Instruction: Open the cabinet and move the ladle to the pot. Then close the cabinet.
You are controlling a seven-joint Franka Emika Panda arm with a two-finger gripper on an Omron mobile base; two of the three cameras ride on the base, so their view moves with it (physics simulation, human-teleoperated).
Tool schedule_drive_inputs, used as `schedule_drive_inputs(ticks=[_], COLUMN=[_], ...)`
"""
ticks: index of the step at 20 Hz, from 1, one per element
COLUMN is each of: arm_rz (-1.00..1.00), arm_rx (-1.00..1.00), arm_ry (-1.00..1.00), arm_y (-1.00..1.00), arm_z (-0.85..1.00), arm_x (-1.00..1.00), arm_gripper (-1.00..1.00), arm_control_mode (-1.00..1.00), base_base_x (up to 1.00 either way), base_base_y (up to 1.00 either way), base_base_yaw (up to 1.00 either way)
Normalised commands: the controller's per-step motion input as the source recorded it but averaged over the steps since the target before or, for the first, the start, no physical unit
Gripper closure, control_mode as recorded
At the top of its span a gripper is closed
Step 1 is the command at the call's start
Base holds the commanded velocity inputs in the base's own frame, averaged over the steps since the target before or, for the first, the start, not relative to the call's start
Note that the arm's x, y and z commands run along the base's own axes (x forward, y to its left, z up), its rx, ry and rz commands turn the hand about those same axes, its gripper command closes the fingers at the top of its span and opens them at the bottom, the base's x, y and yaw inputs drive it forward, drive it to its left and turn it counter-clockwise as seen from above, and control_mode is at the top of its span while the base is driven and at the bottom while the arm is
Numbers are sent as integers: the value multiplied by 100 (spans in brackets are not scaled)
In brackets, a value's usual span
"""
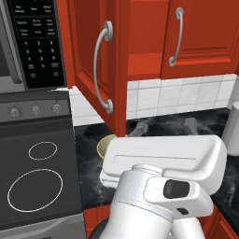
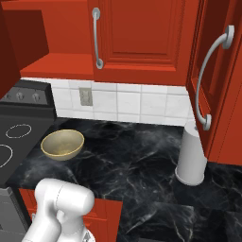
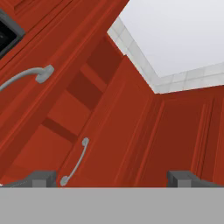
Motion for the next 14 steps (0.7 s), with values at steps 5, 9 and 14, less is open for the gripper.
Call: schedule_drive_inputs(ticks=[5,9,14], arm_rz=[-20,-17,-14], arm_rx=[-9,-4,-1], arm_ry=[-7,-3,-2], arm_y=[30,11,1], arm_z=[-33,-29,-25], arm_x=[22,34,43], arm_gripper=[-100,-100,-100], arm_control_mode=[-100,-100,-100], base_base_x=[0,0,0], base_base_y=[0,0,0], base_base_yaw=[0,0,0])
